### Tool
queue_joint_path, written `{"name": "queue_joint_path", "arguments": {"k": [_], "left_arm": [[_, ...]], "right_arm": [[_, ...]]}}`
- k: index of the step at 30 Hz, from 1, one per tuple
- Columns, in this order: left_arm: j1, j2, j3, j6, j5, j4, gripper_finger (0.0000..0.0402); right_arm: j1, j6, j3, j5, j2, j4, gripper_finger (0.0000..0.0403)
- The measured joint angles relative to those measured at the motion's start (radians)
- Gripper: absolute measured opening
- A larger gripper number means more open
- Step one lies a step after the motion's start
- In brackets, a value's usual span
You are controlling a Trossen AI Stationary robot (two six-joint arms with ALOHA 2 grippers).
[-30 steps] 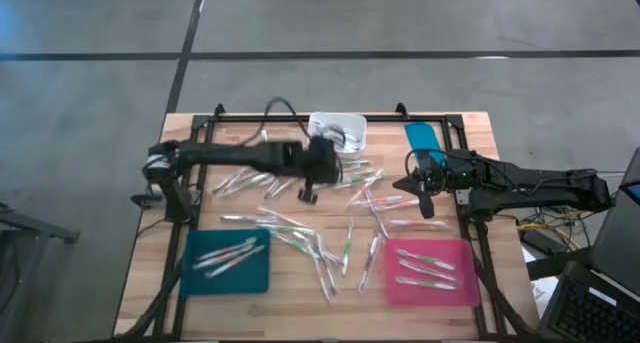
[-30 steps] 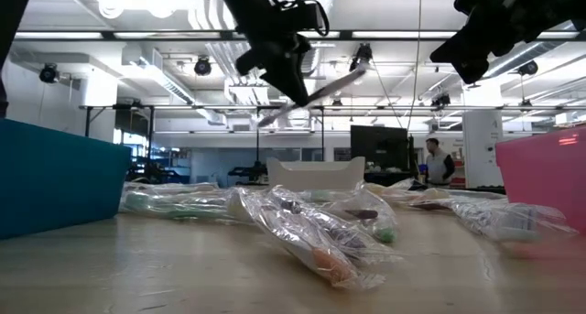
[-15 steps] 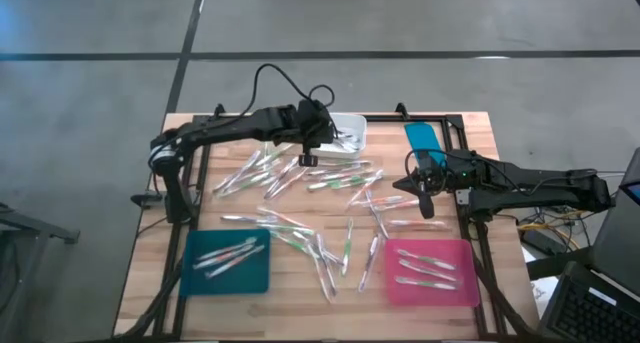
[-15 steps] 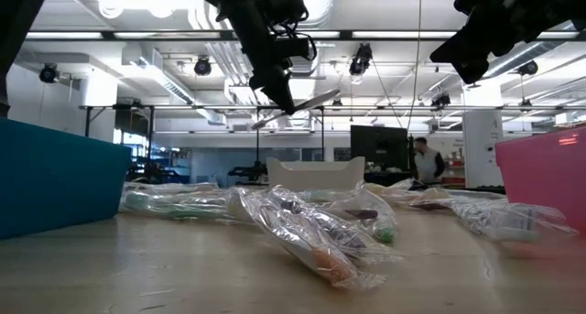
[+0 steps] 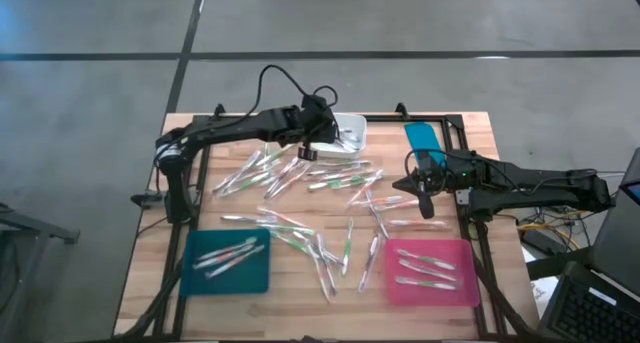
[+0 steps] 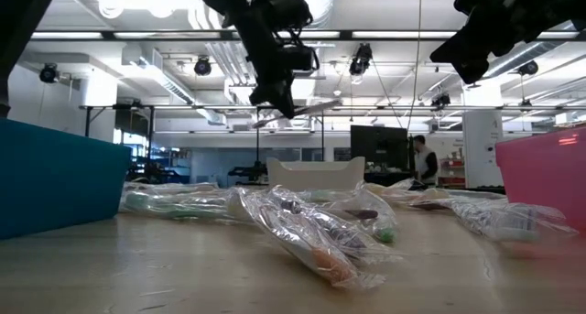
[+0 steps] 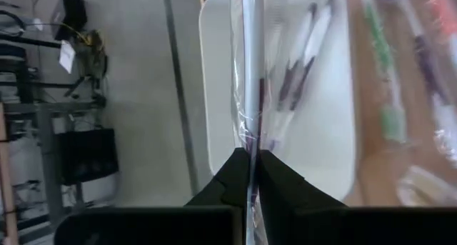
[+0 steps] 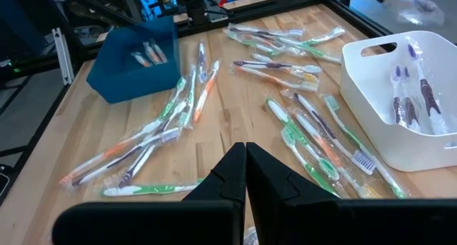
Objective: Pick & Place Toothbrushes
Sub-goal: Put the violet toothbrush into the white bin
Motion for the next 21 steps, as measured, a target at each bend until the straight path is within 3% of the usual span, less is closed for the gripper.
{"name": "queue_joint_path", "arguments": {"k": [10,16,21], "left_arm": [[-0.002,0.194,0.181,0.085,-0.014,0.037,0.0019],[0.006,0.338,0.301,0.138,-0.077,0.024,0.0019],[0.029,0.41,0.322,0.136,-0.077,0.01,0.0019]], "right_arm": [[0.0,0.0,0.0,0.0,0.012,0.0,0.0008],[0.0,0.0,0.0,0.001,0.025,0.002,0.0008],[0.0,0.0,0.0,0.001,0.029,0.0,0.0008]]}}
